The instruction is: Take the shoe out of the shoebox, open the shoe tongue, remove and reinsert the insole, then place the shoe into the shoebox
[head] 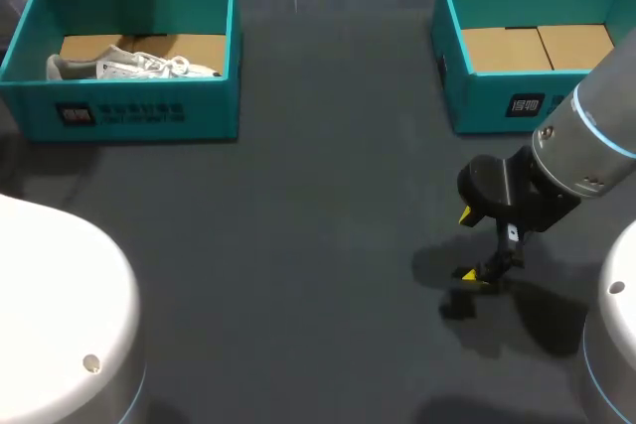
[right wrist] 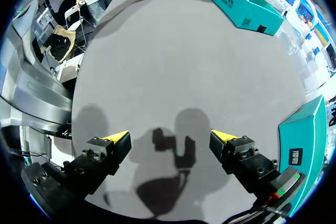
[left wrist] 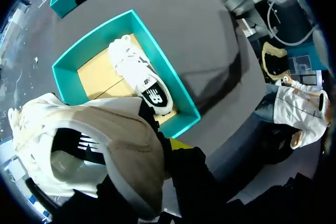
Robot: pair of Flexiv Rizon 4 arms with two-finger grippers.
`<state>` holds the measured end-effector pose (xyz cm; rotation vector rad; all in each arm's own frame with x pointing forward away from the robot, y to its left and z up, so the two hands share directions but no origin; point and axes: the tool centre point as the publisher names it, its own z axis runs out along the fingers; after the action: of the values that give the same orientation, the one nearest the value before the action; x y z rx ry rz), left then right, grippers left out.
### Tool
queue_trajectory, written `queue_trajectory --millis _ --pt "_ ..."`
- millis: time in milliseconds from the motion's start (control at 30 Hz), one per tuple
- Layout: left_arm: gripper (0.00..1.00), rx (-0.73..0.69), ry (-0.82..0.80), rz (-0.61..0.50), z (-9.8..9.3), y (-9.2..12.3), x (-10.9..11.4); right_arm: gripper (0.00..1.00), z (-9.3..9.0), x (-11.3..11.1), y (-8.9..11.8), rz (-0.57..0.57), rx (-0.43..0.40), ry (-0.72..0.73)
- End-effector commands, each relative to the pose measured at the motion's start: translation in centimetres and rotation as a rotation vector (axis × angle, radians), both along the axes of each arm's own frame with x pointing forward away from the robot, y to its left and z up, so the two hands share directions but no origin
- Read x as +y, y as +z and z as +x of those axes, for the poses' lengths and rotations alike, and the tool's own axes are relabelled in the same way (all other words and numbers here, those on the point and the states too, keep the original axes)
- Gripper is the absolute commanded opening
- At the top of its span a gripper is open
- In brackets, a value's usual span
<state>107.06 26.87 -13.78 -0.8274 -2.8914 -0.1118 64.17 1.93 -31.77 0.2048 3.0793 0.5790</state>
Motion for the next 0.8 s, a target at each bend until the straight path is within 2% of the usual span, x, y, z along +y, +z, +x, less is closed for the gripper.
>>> queue_trajectory --millis 33,367,600,700,767,800 --pt "0.0 -0.01 -0.275 0.014 0.8 -0.1 0.8 1.0 -0.2 0.0 0.0 -0.002 -0.003 -0.001" --pt "0.0 -0.01 -0.275 0.014 0.8 -0.1 0.8 1.0 -0.2 0.0 0.0 -0.002 -0.003 -0.001" --pt "0.0 0.032 -0.612 0.004 3.7 -1.8 2.4 1.0 -0.2 0.0 0.0 -0.002 -0.003 -0.001" --pt "0.0 -0.007 -0.766 0.037 5.1 -2.3 3.4 1.0 -0.2 0.0 0.0 -0.002 -0.003 -0.001" --pt "0.0 -0.005 -0.789 0.06 6.5 -2.6 3.9 1.0 -0.2 0.0 0.0 -0.002 -0.003 -0.001" --pt "0.0 -0.005 -0.789 0.06 6.5 -2.6 3.9 1.0 -0.2 0.0 0.0 -0.002 -0.003 -0.001"
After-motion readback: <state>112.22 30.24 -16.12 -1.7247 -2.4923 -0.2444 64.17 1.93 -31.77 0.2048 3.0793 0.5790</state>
